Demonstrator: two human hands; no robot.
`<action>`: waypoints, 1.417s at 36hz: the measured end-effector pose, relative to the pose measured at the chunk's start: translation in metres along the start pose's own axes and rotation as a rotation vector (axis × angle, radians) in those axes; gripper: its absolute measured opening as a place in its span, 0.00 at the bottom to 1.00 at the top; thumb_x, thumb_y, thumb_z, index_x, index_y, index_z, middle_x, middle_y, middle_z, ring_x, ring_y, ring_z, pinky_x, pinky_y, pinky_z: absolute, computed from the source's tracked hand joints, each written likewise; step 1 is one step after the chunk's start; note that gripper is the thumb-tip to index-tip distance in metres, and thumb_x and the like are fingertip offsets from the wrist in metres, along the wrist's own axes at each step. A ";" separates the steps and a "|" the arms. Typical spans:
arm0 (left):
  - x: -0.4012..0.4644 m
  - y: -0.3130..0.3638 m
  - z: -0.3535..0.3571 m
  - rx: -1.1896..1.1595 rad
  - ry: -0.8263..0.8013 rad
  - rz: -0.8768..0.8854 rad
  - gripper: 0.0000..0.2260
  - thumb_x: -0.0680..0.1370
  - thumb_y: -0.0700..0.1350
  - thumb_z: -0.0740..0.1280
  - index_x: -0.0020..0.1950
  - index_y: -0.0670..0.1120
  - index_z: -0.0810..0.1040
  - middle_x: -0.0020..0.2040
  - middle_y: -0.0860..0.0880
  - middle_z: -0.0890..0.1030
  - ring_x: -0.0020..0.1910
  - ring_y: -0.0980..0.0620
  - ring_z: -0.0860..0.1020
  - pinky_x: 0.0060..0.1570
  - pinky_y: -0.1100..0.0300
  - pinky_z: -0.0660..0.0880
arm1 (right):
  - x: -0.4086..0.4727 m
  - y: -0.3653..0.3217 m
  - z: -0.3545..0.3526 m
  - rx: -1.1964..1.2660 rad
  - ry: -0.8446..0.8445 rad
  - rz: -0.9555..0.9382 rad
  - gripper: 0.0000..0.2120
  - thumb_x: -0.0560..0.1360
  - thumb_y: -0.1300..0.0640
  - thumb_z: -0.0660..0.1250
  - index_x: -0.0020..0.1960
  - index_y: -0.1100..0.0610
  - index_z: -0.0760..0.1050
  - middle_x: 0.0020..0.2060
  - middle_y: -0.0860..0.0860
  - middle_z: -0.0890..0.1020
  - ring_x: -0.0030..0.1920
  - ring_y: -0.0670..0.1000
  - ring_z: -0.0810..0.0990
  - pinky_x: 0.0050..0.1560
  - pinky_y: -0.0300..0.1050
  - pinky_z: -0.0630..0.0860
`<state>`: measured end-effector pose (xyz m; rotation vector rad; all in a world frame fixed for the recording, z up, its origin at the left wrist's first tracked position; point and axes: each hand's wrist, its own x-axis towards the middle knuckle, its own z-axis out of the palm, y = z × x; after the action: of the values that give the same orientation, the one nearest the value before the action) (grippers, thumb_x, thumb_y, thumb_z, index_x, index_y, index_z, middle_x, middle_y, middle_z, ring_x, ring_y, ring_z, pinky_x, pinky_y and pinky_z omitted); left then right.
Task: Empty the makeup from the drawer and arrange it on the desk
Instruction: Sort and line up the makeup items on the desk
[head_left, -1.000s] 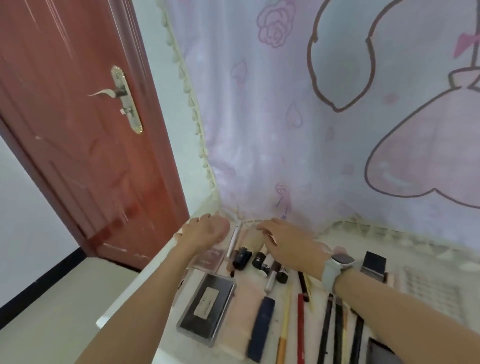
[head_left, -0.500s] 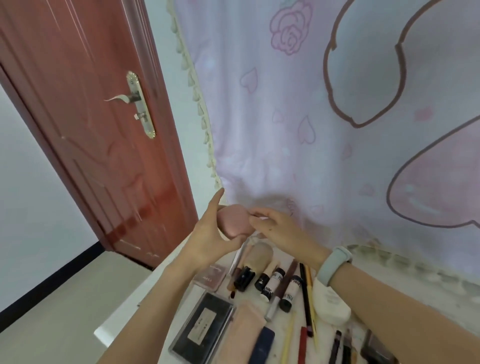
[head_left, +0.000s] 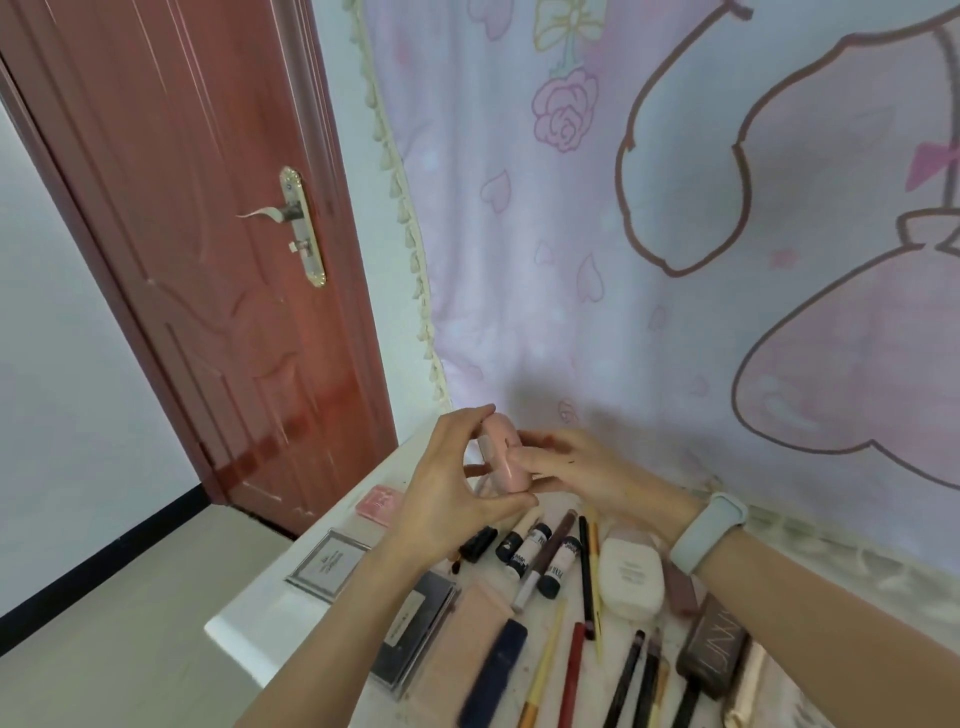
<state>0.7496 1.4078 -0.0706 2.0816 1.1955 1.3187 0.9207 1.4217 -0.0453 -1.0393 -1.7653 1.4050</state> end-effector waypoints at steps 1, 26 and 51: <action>0.000 0.004 -0.001 -0.012 -0.002 -0.003 0.38 0.61 0.45 0.81 0.67 0.52 0.66 0.61 0.60 0.69 0.60 0.63 0.70 0.51 0.71 0.74 | -0.002 -0.004 -0.001 -0.001 0.009 -0.002 0.17 0.68 0.45 0.69 0.55 0.49 0.79 0.52 0.50 0.83 0.54 0.50 0.81 0.61 0.52 0.74; 0.010 -0.048 -0.041 -1.200 -0.150 -0.607 0.18 0.76 0.42 0.66 0.64 0.43 0.67 0.62 0.33 0.73 0.60 0.38 0.75 0.62 0.46 0.72 | 0.049 -0.019 0.005 0.138 0.229 0.306 0.17 0.75 0.60 0.59 0.34 0.65 0.81 0.35 0.62 0.84 0.37 0.55 0.85 0.32 0.38 0.79; 0.058 -0.128 -0.024 -0.265 -0.099 -0.720 0.27 0.79 0.48 0.64 0.75 0.46 0.59 0.69 0.44 0.67 0.61 0.49 0.73 0.50 0.60 0.75 | 0.123 0.011 0.012 -0.188 0.208 0.315 0.22 0.77 0.58 0.55 0.33 0.67 0.81 0.37 0.63 0.84 0.45 0.59 0.83 0.52 0.48 0.80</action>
<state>0.6824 1.5242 -0.1177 1.3153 1.4399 0.9469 0.8535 1.5250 -0.0571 -1.5615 -1.6552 1.2705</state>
